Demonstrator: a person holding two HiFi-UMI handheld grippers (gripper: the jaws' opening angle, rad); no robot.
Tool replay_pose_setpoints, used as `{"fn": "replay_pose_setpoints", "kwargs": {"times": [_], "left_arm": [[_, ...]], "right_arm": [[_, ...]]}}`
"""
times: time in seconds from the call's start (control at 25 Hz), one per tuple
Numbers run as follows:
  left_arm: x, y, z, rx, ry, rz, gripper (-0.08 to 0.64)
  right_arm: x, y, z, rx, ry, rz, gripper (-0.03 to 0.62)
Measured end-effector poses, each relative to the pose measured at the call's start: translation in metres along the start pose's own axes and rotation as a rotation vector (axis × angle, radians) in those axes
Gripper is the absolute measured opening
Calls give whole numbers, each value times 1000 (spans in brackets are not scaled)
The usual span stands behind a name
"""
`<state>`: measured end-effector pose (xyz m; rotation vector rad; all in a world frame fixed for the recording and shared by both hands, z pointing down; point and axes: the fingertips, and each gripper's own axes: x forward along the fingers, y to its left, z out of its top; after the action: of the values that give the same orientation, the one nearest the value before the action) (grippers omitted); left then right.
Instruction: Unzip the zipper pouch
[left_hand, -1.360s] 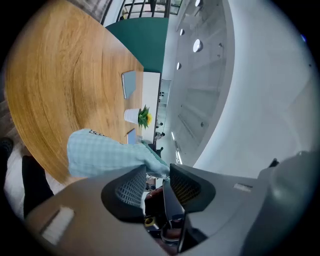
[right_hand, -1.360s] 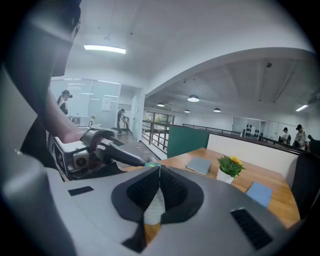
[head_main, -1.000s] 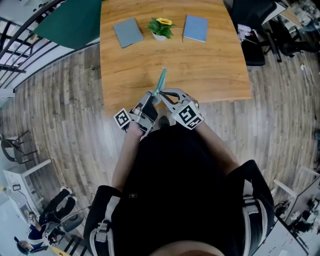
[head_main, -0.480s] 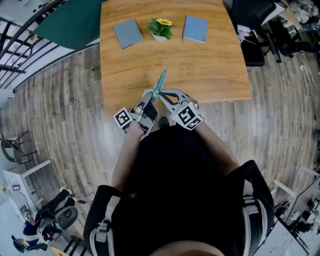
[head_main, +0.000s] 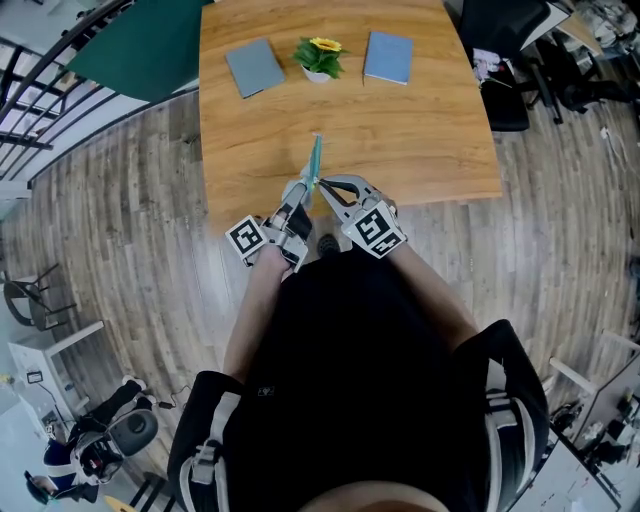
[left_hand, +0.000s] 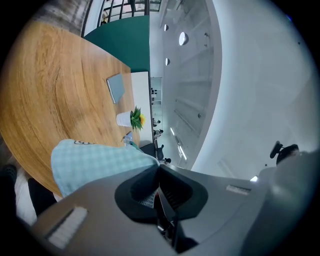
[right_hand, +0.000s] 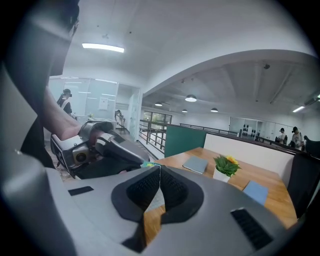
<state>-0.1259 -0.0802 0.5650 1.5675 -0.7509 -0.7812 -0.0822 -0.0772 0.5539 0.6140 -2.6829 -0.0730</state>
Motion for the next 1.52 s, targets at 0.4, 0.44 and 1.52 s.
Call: {"fn": "replay_pose_setpoints", "kwargs": {"times": [0.4,0.44,1.52], "left_arm": [[5,-4,-5,54,39,25,2],[5,-4,-5,58,40,26,2],[7,-12,-12,130,98,57,2]], "right_arm": [[1,-7,-2,34,13,-35,6],[1,-8,-2,33,14,-38,6],[1,-22,-8,63,34,-73,6]]}}
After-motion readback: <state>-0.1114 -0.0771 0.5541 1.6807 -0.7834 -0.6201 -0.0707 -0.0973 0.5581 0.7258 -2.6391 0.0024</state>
